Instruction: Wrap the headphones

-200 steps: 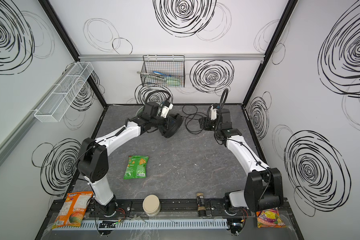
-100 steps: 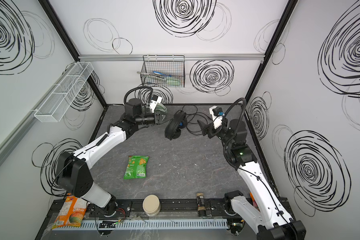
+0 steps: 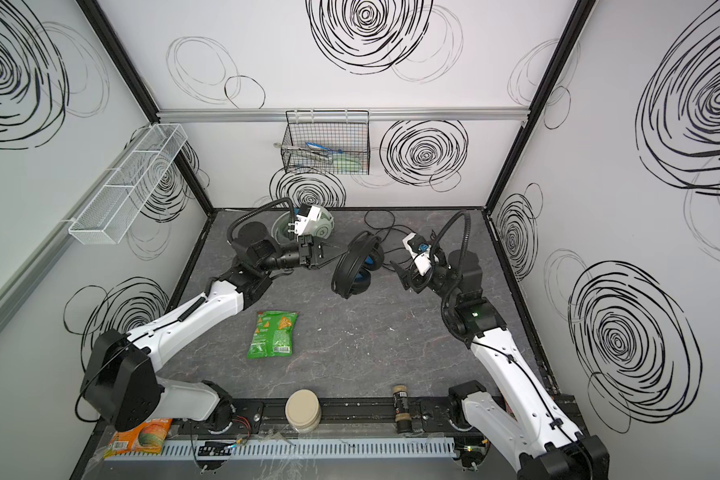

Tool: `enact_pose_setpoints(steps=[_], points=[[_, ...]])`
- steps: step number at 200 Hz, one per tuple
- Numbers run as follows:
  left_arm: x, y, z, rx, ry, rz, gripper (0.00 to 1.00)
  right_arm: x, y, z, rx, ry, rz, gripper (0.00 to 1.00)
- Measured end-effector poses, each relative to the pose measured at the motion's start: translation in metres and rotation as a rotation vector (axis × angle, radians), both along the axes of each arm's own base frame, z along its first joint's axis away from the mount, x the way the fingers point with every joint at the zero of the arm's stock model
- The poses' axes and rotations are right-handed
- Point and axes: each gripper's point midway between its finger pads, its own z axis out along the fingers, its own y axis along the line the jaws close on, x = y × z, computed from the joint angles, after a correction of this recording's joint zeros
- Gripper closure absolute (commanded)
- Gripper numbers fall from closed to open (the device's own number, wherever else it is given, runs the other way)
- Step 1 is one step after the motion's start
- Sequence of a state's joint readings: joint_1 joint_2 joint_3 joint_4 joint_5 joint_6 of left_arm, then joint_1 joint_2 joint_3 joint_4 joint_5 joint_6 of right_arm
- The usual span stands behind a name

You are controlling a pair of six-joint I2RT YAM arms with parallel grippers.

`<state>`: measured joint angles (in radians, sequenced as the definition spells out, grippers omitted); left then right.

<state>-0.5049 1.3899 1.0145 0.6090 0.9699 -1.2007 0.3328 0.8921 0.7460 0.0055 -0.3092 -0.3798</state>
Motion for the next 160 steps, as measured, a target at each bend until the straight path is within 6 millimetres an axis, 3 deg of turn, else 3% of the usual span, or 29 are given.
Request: enact_pose_setpoints(steps=[29,65,160], points=[[-0.019,-0.009,0.002,-0.011,0.015,-0.063,1.0,-0.011,0.014,-0.006,-0.025,-0.009,0.041,0.15],[-0.027,-0.013,-0.002,-0.009,0.051,-0.094,1.0,-0.009,0.019,-0.004,-0.029,-0.029,0.035,0.17],[-0.037,-0.02,-0.003,-0.003,0.058,-0.132,1.0,-0.015,0.043,0.004,-0.038,-0.088,0.061,0.4]])
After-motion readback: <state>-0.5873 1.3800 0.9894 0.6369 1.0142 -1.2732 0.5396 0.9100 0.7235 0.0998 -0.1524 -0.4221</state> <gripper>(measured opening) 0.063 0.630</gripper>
